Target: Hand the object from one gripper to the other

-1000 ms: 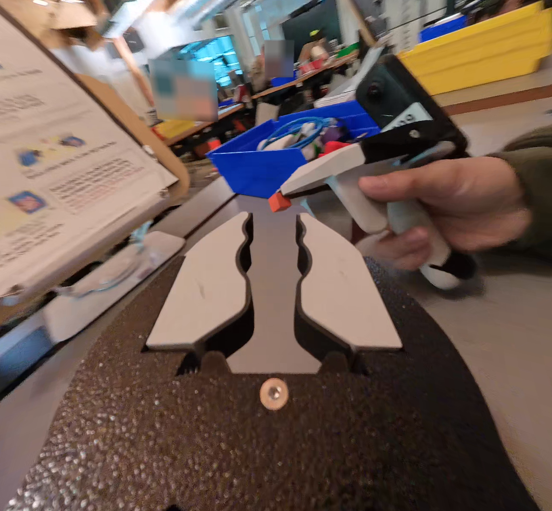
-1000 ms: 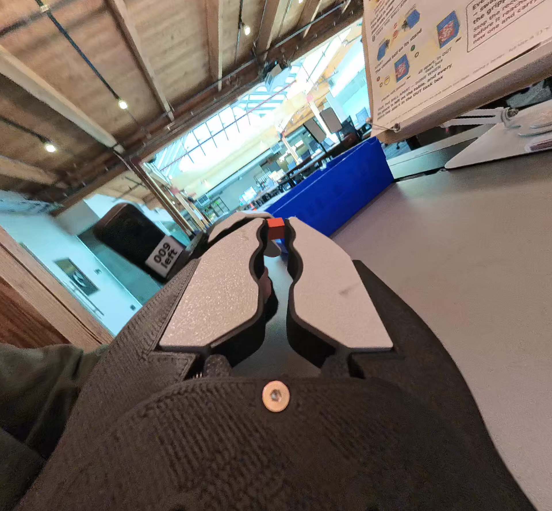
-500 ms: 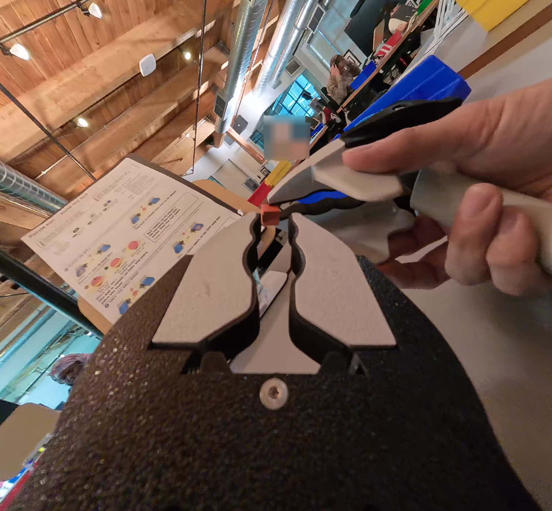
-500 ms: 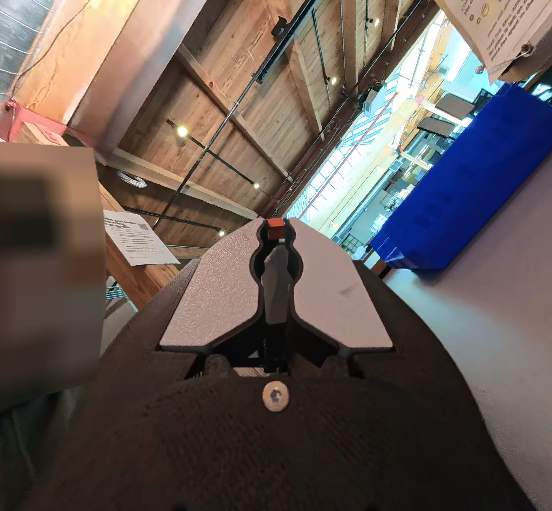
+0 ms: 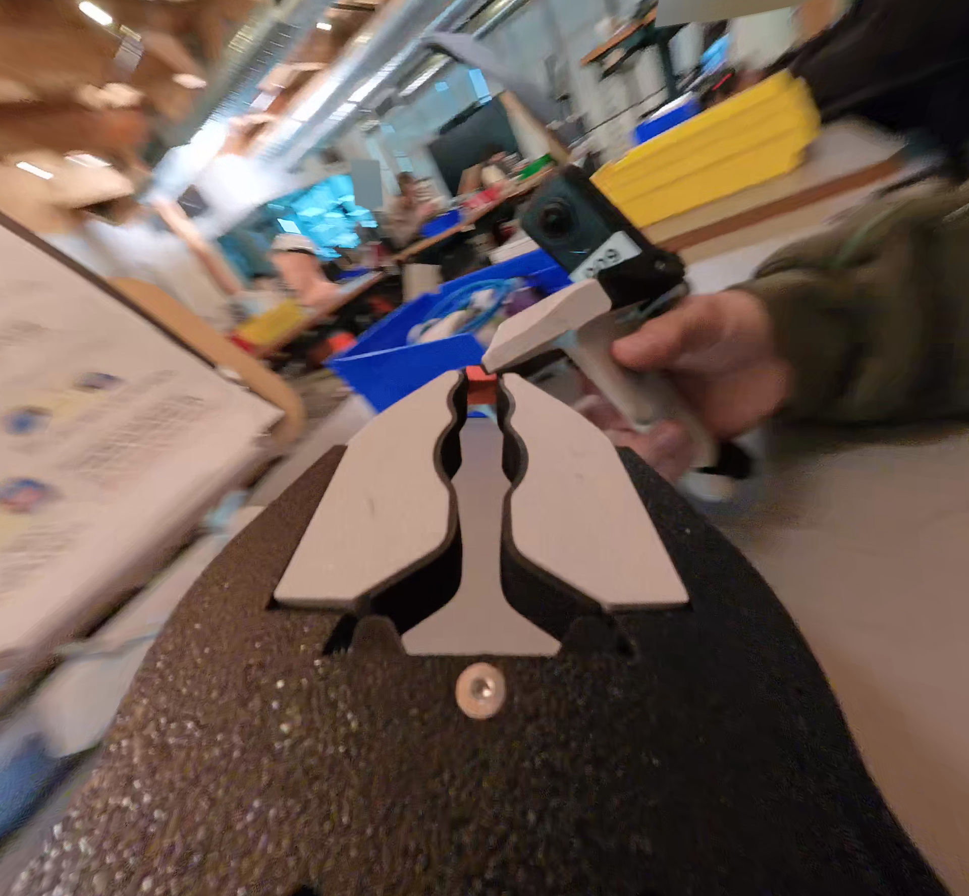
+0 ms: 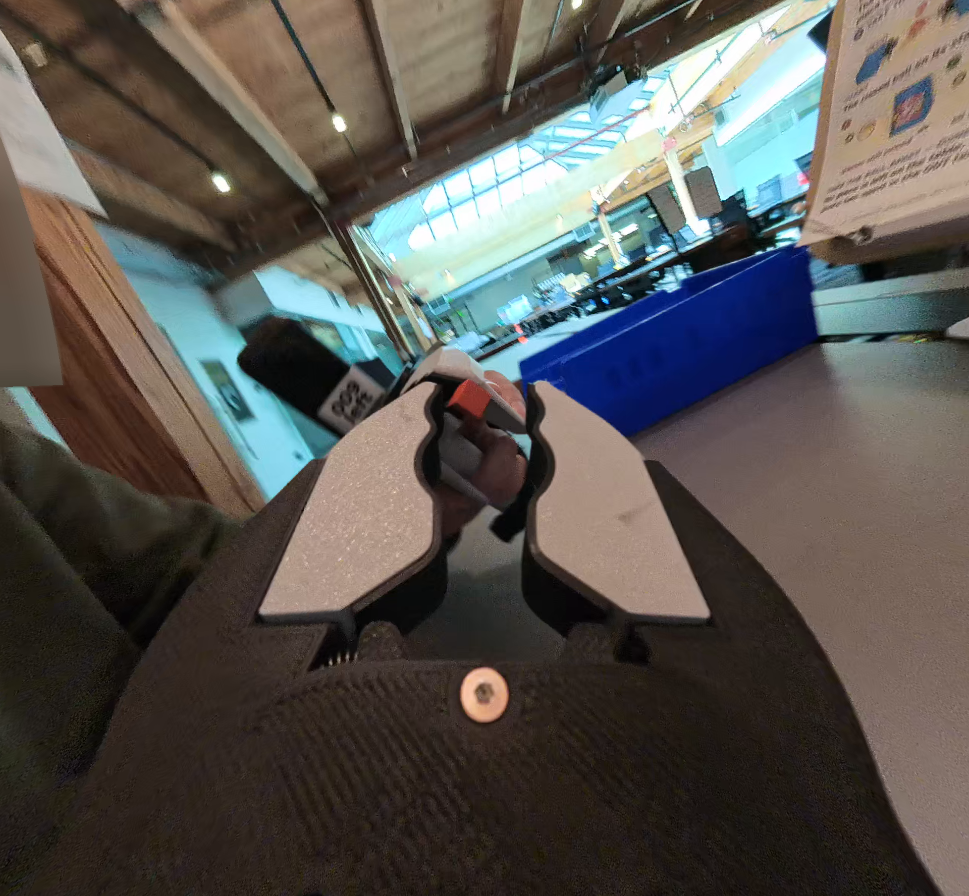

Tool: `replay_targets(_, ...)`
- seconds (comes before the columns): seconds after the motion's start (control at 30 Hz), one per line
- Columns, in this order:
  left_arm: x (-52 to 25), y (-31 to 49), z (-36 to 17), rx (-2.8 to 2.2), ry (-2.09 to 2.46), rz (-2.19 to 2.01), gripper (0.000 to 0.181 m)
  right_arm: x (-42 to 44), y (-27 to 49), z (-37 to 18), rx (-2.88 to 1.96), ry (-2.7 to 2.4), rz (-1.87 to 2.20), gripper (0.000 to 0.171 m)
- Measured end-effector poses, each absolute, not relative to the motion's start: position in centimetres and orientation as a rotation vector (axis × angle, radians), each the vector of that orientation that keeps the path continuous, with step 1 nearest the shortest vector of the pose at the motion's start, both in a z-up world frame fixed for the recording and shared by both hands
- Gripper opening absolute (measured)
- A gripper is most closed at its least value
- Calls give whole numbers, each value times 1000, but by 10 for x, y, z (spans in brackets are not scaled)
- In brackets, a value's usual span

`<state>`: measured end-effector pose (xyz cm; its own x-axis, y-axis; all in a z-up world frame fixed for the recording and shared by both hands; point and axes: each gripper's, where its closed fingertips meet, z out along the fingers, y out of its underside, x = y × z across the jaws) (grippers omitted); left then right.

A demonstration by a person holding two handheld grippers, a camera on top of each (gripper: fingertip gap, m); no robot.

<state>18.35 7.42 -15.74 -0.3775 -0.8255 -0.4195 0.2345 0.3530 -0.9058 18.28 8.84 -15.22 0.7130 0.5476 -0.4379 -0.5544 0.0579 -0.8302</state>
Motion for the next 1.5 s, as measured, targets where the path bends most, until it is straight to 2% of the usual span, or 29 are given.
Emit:
replay_targets(0.13,167,79,-155,-658,1644,-1677,9,178,83,-152,-1327,-141,682,36)
replay_targets(0.33,152,82,-160,-715,1741,-1930,10,158,81,-163,-1393,-329,579,20)
replay_targets(0.6,153,74,-171,-698,1818,-1857,10,152,81,-161,-1371,-327,623,16)
replay_targets(0.73,154,76,-171,-708,1809,-1853,10,152,82,-165,-1396,-342,576,10)
replay_targets(1.0,161,84,-170,-746,1712,-1802,13,162,86,-162,-1406,-339,428,10)
replay_targets(1.07,168,93,-172,-790,1660,-1744,27,188,86,-153,-1390,-251,238,10)
replay_targets(1.17,177,107,-178,-891,1623,-1665,31,267,69,-141,-1440,-73,-275,10)
replay_targets(1.27,181,115,-181,-953,1586,-1641,29,352,21,-137,-1504,126,-805,10)
replay_targets(1.5,184,111,-195,-979,1674,-1586,25,428,-23,-178,-1717,320,-1016,10)
